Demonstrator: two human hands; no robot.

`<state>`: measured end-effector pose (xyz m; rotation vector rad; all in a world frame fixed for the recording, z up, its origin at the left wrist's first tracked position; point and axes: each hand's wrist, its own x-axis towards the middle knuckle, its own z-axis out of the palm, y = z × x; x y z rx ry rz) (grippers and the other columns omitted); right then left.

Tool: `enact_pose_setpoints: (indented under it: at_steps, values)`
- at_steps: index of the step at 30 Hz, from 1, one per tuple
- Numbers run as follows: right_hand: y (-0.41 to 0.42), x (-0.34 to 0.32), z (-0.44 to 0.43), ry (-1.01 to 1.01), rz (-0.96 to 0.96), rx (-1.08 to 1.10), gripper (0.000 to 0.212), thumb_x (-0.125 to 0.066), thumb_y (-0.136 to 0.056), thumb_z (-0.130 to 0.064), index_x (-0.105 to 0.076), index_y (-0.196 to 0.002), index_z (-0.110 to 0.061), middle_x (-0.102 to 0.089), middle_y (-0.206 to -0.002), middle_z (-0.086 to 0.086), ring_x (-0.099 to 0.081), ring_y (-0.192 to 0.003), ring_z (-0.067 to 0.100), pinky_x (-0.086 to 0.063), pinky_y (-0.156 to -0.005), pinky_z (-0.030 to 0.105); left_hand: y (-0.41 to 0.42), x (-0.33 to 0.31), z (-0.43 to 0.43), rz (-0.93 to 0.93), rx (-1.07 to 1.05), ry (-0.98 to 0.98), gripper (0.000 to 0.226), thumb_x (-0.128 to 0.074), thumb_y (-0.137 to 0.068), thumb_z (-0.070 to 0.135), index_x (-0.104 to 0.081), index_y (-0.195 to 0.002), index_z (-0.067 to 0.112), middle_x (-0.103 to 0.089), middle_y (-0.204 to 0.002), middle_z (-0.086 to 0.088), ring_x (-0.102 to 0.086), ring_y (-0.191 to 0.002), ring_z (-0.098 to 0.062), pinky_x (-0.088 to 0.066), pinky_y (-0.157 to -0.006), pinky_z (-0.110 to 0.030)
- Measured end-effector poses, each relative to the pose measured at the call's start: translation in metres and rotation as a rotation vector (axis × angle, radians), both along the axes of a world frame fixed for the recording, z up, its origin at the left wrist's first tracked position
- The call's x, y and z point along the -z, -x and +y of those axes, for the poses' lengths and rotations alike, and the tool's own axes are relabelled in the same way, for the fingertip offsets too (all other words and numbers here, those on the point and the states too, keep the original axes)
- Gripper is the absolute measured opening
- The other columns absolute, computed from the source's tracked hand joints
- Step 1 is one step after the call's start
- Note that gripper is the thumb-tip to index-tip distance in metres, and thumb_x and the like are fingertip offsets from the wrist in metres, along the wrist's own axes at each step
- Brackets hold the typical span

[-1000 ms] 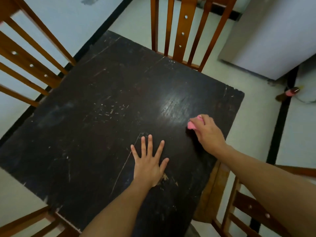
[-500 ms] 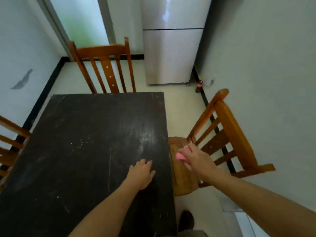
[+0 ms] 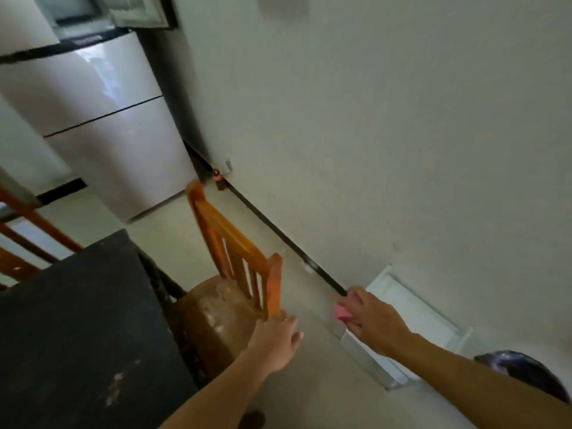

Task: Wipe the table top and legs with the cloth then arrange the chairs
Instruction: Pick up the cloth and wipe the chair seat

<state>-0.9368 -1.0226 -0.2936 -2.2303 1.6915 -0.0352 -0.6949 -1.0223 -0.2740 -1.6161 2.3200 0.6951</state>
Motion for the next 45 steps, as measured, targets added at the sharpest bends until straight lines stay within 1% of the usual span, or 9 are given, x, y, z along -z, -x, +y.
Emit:
enact_pose_setpoints:
  at_steps: [12, 18, 23, 28, 31, 34, 37, 41, 45]
  values:
    - [0.189, 0.06, 0.058, -0.15, 0.081, 0.455, 0.022, -0.041, -0.1, -0.039, -0.055, -0.117, -0.041, -0.045, -0.128, -0.004, -0.057, -0.111, 0.018, -0.052, -0.081, 0.028, 0.169, 0.052, -0.046, -0.068, 0.326, -0.02, 0.04, -0.033, -0.101, 0.041, -0.045, -0.131, 0.018, -0.048, -0.128, -0.005, -0.049, -0.114, -0.022, -0.038, -0.095, -0.037]
    - [0.21, 0.133, 0.047, -0.258, 0.104, 0.55, 0.022, -0.028, -0.1, -0.045, -0.048, -0.108, -0.044, -0.052, -0.117, -0.011, -0.051, -0.106, 0.011, -0.053, -0.08, 0.026, 0.208, 0.104, -0.108, -0.088, 0.441, -0.009, 0.038, -0.032, -0.101, 0.038, -0.043, -0.131, 0.017, -0.046, -0.131, -0.007, -0.047, -0.116, -0.024, -0.038, -0.093, -0.038]
    - [0.203, 0.176, -0.004, -0.313, 0.058, 0.7, 0.026, -0.03, -0.101, -0.043, -0.054, -0.111, -0.037, -0.05, -0.114, -0.014, -0.051, -0.111, 0.014, -0.039, -0.071, 0.025, 0.239, 0.165, -0.161, -0.013, 0.518, -0.019, 0.039, -0.034, -0.1, 0.035, -0.044, -0.133, 0.017, -0.043, -0.135, -0.007, -0.044, -0.118, -0.024, -0.037, -0.095, -0.039]
    - [0.206, 0.231, -0.053, -0.336, -0.005, 0.857, 0.023, -0.044, -0.099, -0.04, -0.056, -0.117, -0.033, -0.047, -0.125, 0.005, -0.057, -0.105, 0.029, -0.048, -0.076, 0.035, 0.274, 0.221, -0.195, 0.121, 0.529, 0.009, 0.045, -0.036, -0.1, 0.032, -0.037, -0.14, 0.012, -0.031, -0.149, -0.014, -0.037, -0.128, -0.031, -0.037, -0.097, -0.041]
    - [0.208, 0.263, -0.067, -0.339, -0.026, 0.949, 0.047, -0.048, -0.098, -0.043, -0.04, -0.141, -0.027, -0.027, -0.152, 0.012, -0.042, -0.129, 0.039, -0.048, -0.091, 0.047, 0.293, 0.251, -0.202, 0.234, 0.481, 0.04, 0.053, -0.04, -0.099, 0.03, -0.029, -0.146, 0.008, -0.019, -0.156, -0.019, -0.029, -0.139, -0.035, -0.038, -0.103, -0.044]
    - [0.199, 0.294, -0.06, -0.396, 0.017, 0.867, 0.063, -0.042, -0.099, -0.049, -0.02, -0.154, -0.026, -0.001, -0.163, 0.012, -0.011, -0.148, 0.038, -0.03, -0.11, 0.057, 0.301, 0.282, -0.2, 0.266, 0.444, 0.057, 0.063, -0.043, -0.099, 0.033, -0.02, -0.15, 0.003, -0.012, -0.158, -0.021, -0.026, -0.141, -0.037, -0.04, -0.103, -0.042]
    - [0.19, 0.32, -0.04, -0.33, 0.096, 0.775, 0.071, -0.037, -0.098, -0.056, -0.016, -0.156, -0.021, -0.003, -0.163, 0.017, -0.002, -0.149, 0.038, -0.019, -0.117, 0.059, 0.299, 0.312, -0.193, 0.274, 0.391, 0.05, 0.069, -0.043, -0.098, 0.034, -0.013, -0.151, 0.004, -0.02, -0.155, -0.025, -0.034, -0.136, -0.038, -0.045, -0.1, -0.042]
    - [0.19, 0.341, -0.026, -0.291, 0.139, 0.785, 0.077, -0.023, -0.094, -0.067, -0.013, -0.155, -0.021, -0.005, -0.162, 0.017, 0.001, -0.149, 0.037, -0.007, -0.117, 0.058, 0.304, 0.333, -0.18, 0.358, 0.351, 0.12, 0.063, -0.046, -0.096, 0.03, -0.026, -0.148, 0.0, -0.042, -0.141, -0.027, -0.05, -0.123, -0.038, -0.053, -0.085, -0.042]
    - [0.196, 0.338, -0.024, -0.359, 0.14, 0.752, 0.083, -0.013, -0.089, -0.073, -0.01, -0.156, -0.023, 0.005, -0.162, 0.014, 0.008, -0.149, 0.036, -0.008, -0.118, 0.059, 0.309, 0.339, -0.177, 0.372, 0.351, 0.17, 0.062, -0.046, -0.095, 0.029, -0.029, -0.146, 0.0, -0.048, -0.135, -0.026, -0.056, -0.113, -0.037, -0.057, -0.074, -0.042]
